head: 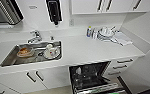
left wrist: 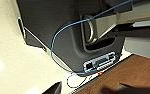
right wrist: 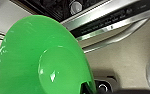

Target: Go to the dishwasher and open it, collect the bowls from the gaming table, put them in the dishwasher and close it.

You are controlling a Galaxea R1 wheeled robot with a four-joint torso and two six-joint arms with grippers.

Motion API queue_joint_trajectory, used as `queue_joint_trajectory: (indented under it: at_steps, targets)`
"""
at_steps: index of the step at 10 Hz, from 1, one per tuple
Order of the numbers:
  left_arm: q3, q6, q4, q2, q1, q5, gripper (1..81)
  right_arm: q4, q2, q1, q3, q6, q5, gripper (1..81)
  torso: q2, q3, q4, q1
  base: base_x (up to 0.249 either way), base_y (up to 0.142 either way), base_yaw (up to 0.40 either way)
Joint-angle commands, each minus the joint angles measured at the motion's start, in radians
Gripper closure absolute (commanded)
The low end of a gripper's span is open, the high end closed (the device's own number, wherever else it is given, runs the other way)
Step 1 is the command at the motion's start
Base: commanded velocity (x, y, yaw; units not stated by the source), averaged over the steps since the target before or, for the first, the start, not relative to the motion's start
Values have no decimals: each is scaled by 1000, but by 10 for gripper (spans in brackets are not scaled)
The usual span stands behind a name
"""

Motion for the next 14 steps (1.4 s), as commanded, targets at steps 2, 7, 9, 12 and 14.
queue_joint_trajectory:
  at_steps: [2, 7, 9, 12, 14]
  targets:
    - [24, -1, -4, 3, 17, 127, 10, 55, 13, 411, 155, 97, -333, 811, 0, 0, 0, 0, 0, 0, 0]
    - [34, -1, -71, 7, 53, 128, 10, 88, 314, 500, -91, 100, -419, 811, 0, 0, 0, 0, 0, 0, 0]
    - [34, -5, -78, 22, 57, 165, 10, 89, 439, 517, -239, 93, -420, 811, 0, 0, 0, 0, 0, 0, 0]
    - [34, -56, -90, 46, 89, 257, 10, 94, 510, 508, -288, 88, -439, 811, 0, 0, 0, 0, 0, 0, 0]
    - [34, -60, -90, 43, 105, 256, 10, 91, 548, 508, -296, 88, -481, 811, 0, 0, 0, 0, 0, 0, 0]
